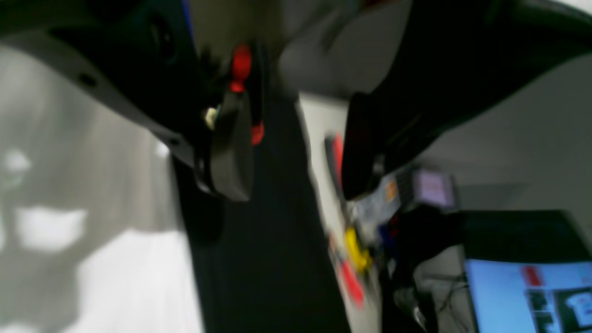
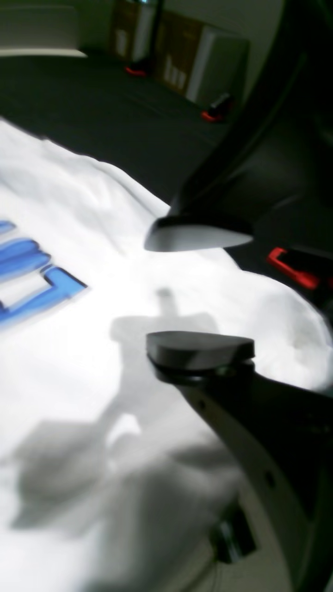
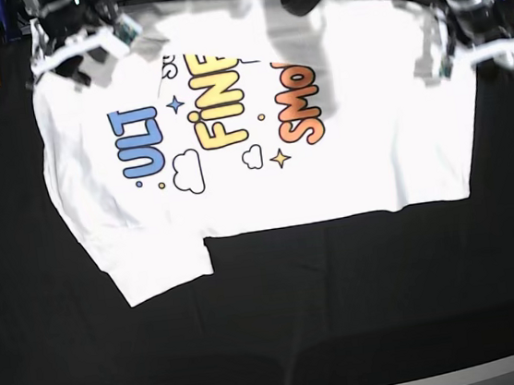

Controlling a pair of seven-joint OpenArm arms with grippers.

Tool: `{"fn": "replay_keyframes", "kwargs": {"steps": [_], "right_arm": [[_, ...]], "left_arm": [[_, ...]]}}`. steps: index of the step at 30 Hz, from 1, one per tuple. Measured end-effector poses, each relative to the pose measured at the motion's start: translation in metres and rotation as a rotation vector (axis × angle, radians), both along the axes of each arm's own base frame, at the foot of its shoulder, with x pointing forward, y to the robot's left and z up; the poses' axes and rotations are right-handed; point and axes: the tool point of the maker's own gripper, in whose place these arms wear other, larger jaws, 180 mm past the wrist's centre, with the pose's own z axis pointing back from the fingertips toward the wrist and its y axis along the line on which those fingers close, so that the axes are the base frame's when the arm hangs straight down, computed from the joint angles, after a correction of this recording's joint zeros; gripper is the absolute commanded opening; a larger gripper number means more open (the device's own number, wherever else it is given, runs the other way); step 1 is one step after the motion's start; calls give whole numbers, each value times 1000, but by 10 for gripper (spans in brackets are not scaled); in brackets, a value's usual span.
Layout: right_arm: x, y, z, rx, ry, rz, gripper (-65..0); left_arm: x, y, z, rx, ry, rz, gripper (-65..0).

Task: Layout the t-shirt on the table in an organized manner, then fold the t-shirt properly
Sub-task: 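Release the shoulders and move both grippers to the shirt's side edges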

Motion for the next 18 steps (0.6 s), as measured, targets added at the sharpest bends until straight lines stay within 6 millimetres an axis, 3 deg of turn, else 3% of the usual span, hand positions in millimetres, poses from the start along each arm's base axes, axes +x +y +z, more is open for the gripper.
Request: {"fn": "replay_keyframes", "kwargs": {"steps": [5, 7, 10, 13, 18], "right_arm": [[46, 4, 15, 89, -107, -85, -377], [63, -1, 19, 118, -141, -141, -377], [84, -13, 24, 152, -183, -220, -377], [97, -21, 24, 191, -189, -270, -377], [107, -27, 21, 250, -175, -320, -377]], "left_arm": [[61, -14, 25, -266, -134, -28, -362], [86, -19, 39, -370, -200, -64, -362], [113, -26, 43, -533, -225, -87, -362], [139, -19, 37, -697, -214, -33, -362], [170, 8, -11, -956, -73, 112, -362]]}}
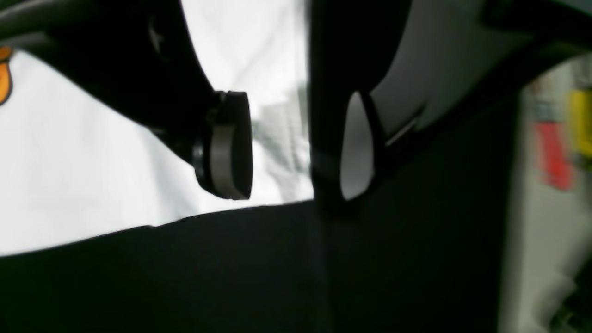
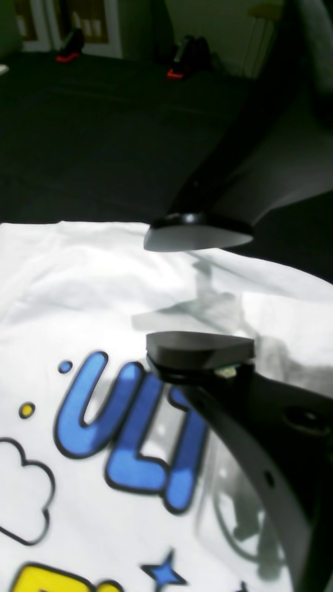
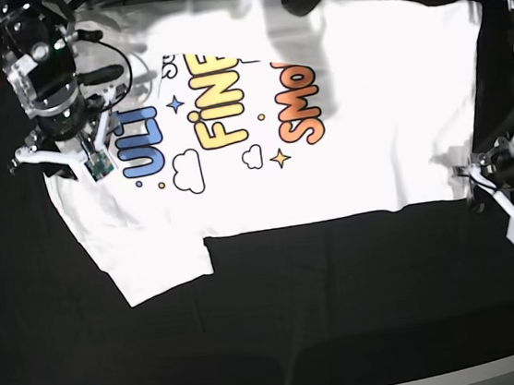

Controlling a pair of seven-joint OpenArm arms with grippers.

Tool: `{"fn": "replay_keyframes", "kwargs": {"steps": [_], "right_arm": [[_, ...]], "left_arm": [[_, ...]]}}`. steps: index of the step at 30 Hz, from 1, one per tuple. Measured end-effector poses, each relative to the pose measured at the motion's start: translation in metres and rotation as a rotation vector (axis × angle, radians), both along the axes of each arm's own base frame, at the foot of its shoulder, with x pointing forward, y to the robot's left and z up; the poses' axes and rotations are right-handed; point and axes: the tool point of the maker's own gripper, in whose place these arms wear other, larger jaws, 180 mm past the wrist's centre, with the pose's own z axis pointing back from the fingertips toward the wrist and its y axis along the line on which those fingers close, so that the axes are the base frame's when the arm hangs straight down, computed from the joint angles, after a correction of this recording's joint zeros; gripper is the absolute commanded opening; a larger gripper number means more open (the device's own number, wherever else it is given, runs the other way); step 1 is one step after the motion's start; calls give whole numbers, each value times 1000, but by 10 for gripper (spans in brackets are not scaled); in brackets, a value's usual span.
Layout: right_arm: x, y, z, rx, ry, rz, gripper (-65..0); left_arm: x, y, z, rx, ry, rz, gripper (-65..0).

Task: Layout the t-shirt on the table in an organized manner, then fold the t-shirt properly
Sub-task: 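Release the shoulders and move both grippers to the shirt's side edges, then grasp the side edge near the hem with the right gripper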

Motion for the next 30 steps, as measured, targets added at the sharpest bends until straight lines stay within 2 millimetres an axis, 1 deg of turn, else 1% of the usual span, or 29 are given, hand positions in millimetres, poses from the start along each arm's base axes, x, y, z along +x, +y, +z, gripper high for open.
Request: {"fn": "replay_keyframes", "kwargs": {"steps": [3, 5, 7, 11, 15, 17, 19, 22, 25, 30], "right_arm": [[0, 0, 0, 1, 3, -2, -377], [-1, 0, -1, 1, 5, -2, -377], [0, 0, 0, 1, 3, -1, -377], [0, -1, -1, -1, 5, 0, -377], [0, -1, 0, -1, 3, -1, -377], [0, -1, 0, -1, 3, -1, -377], [0, -1, 0, -1, 3, -1, -377], [0, -1, 0, 0, 3, -1, -377], [0, -1, 0, -1, 3, -1, -377], [0, -1, 0, 0, 3, -1, -377]], "left_arm": [[18, 17, -24, -159, 77, 54, -362], [29, 22, -35, -274, 102, 70, -362], [40, 26, -42, -368, 77, 78, -362], [43, 44, -69, -404, 111, 112, -362], [38, 51, -84, -444, 166, 127, -362], [31, 48, -92, -468, 192, 123, -362], [24, 41, -94, -522, 222, 114, -362], [17, 19, -87, -615, 245, 11, -362], [18, 7, -84, -649, 226, -28, -362], [20, 3, -84, -663, 215, -28, -362]]}}
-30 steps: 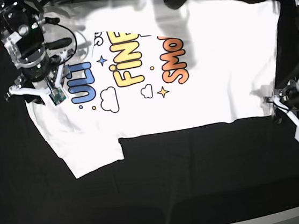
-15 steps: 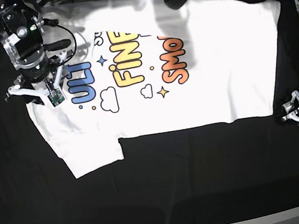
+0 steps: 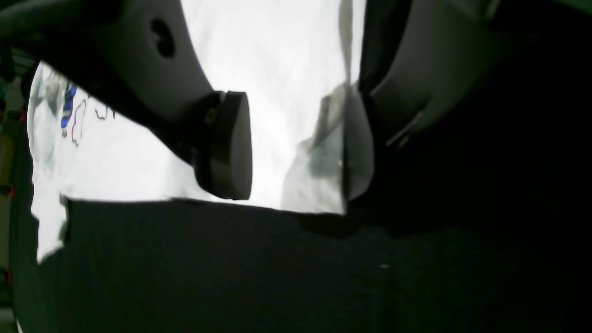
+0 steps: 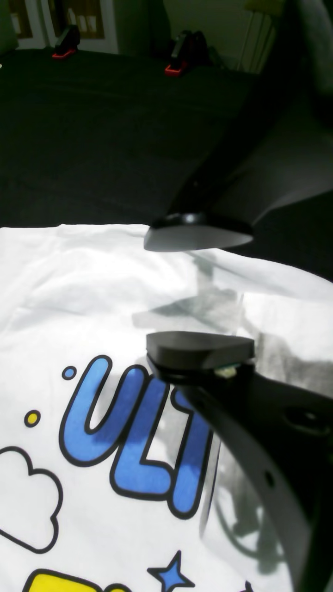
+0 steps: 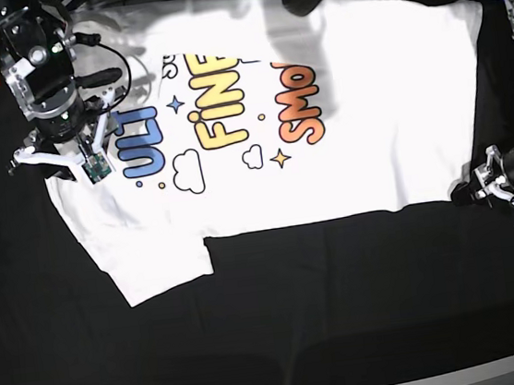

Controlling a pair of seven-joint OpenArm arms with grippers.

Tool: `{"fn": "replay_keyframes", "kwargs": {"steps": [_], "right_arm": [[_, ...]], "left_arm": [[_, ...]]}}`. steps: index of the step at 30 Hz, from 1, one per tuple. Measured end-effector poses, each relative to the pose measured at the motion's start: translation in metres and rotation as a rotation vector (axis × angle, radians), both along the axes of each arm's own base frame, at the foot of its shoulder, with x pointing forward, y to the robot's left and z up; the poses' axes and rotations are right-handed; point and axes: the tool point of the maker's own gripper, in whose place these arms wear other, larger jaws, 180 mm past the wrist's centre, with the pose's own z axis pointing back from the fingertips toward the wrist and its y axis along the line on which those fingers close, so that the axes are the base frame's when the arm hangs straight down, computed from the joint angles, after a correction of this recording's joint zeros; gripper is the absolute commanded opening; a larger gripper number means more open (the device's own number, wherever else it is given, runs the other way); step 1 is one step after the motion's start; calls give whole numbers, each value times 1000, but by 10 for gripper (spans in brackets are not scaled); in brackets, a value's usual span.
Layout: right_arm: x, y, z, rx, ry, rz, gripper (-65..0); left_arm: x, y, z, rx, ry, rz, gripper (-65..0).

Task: Layout the t-shirt on the table in an organized manner, then fold the t-shirt properly
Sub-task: 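Grasp the side edge near the hem with the right gripper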

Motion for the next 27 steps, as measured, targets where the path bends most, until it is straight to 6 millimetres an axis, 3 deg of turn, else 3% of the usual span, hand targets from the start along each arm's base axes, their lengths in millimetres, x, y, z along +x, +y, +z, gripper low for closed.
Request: {"fn": "replay_keyframes", "kwargs": {"steps": [6, 12, 16, 18, 20, 23, 27], "right_arm": [[1, -2, 2, -17, -8, 0, -377], [5, 0, 6, -19, -39, 14, -377], [8, 5, 8, -1, -61, 32, -377], [9, 10, 8, 40, -63, 40, -377], [10, 14, 8, 69, -60, 40, -377], [28, 12, 9, 84, -86, 17, -377], [67, 5, 13, 107, -144, -44, -377]], "left_arm": [[4, -28, -4, -46, -10, -29, -366], [-1, -21, -7, -9, 5, -45, -451], [-2, -18, -9, 10, 10, -51, -453], [-3, -17, -9, 15, 12, -52, -520], [-3, -17, -10, 19, 15, -54, -636], [-3, -16, -10, 19, 15, -52, -650], [-1, -18, -7, -2, 5, -43, -650]]}}
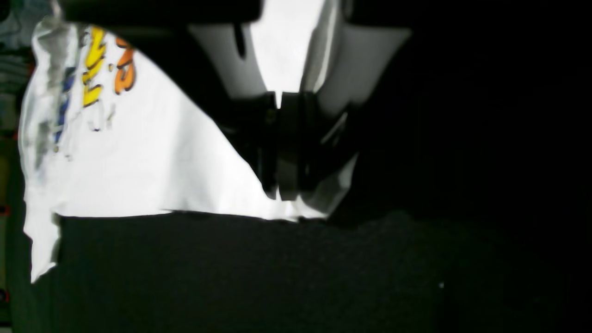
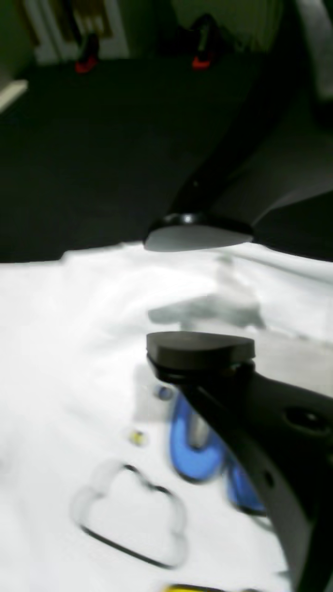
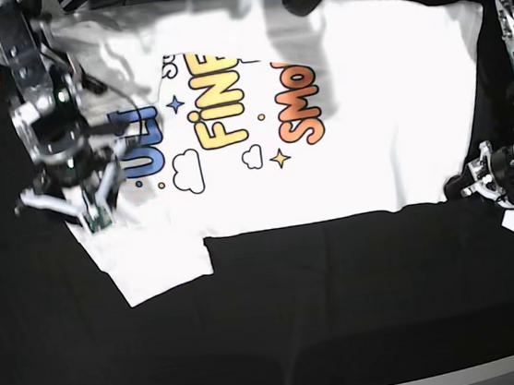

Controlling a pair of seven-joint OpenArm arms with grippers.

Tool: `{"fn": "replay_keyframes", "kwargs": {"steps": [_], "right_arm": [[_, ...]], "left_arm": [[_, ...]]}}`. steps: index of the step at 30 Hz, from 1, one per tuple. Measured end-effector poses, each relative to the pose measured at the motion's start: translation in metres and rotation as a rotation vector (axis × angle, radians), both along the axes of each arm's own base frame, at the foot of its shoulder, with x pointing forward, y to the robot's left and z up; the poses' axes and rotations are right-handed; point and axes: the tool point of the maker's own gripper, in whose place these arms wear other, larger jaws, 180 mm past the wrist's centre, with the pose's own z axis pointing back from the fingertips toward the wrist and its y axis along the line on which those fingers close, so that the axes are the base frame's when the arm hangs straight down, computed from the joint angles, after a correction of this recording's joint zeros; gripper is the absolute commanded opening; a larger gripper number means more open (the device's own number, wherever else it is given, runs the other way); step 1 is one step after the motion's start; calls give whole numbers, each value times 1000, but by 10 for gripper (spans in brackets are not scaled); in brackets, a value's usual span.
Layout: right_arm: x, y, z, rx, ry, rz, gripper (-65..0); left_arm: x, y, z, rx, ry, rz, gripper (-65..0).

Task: Layout the t-shirt on the table in an organized manner, then fold the t-shirt properly
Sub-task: 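Grasp the side edge near the hem with the right gripper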

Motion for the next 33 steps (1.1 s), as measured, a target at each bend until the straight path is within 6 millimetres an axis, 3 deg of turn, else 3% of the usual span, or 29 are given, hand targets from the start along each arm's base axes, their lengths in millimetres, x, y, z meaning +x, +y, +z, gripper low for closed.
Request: {"fn": "replay_keyframes", "kwargs": {"steps": [6, 10, 15, 18, 24, 28, 33], "right_arm": [[67, -14, -35, 125, 120, -63, -379], [108, -48, -59, 204, 254, -182, -379], [144, -88, -60, 326, 351, -311, -379], [151, -91, -64, 429, 397, -329, -379], [131, -82, -95, 554, 500, -332, -379], [129, -80, -102, 560, 489, -327, -379], [130, -52, -113, 582, 491, -286, -386]], "left_arm": [[1, 0, 1, 0, -4, 0, -650], [1, 0, 1, -1, -5, 0, -650], [1, 0, 1, -1, -4, -1, -650], [1, 0, 1, -2, -4, 1, -650], [0, 0, 0, 0, -3, 0, -650], [0, 0, 0, 0, -3, 0, -650], [0, 0, 0, 0, -3, 0, -650]]}}
